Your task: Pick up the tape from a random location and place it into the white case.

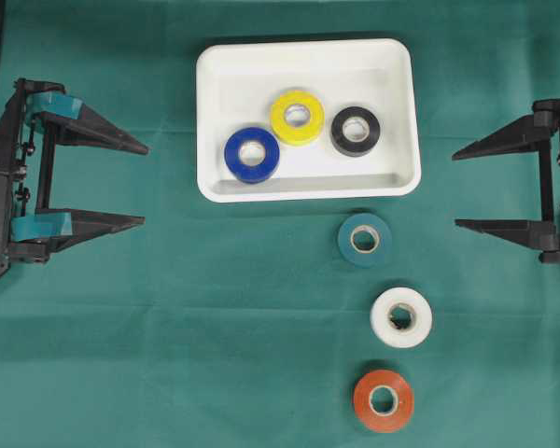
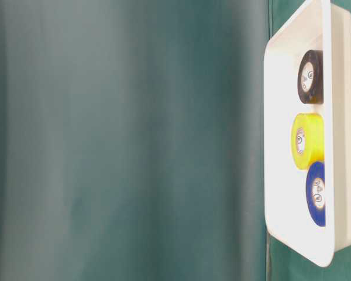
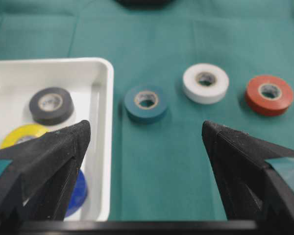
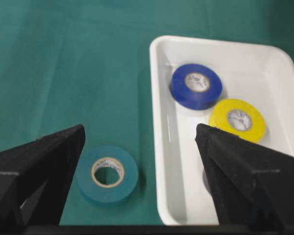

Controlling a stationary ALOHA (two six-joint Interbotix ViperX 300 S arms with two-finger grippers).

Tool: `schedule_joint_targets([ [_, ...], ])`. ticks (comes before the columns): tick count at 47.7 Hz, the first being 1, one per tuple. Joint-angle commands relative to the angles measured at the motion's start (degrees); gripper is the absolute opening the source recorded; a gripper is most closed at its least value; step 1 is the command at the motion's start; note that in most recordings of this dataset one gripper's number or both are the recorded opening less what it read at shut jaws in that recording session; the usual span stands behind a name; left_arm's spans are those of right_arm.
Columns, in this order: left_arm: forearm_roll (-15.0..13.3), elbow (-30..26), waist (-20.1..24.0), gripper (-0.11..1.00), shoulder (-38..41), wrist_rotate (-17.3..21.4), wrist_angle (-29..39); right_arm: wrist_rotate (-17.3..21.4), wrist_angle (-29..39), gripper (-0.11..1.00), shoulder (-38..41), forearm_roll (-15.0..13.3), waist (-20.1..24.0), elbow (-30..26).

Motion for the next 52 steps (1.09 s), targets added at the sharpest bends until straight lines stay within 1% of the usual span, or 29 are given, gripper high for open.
schedule_joint_targets([
  [1, 0.0, -0.18, 0.18, 0.96, -0.26, 0.0, -1.41, 0.09, -0.79, 0.88, -0.26, -0.26, -0.18, -1.32],
  [8, 0.0, 2.11, 0.18, 0.96, -1.32, 0.0, -3.6, 0.09, -1.67, 0.88, -0.97, -0.35, -0.09, -0.62],
  [19, -0.09, 8.0, 0.18, 0.96, -4.83, 0.0, -8.7, 0.09, -3.69, 0.88, -2.37, -0.35, -0.18, 1.58],
  [27, -0.35, 11.16, 0.18, 0.96, -6.06, -0.09, -10.63, 0.18, -5.45, 0.88, -2.72, -0.35, -0.18, 3.16],
  [33, -0.35, 11.87, 0.18, 0.96, -5.8, -0.09, -11.6, 0.18, -6.15, 0.88, -2.72, -0.35, -0.09, 3.43],
  [52, -0.35, 11.87, 0.18, 0.96, -5.63, 0.0, -11.43, 0.26, -6.15, 0.88, -2.72, -0.35, -0.09, 3.43],
])
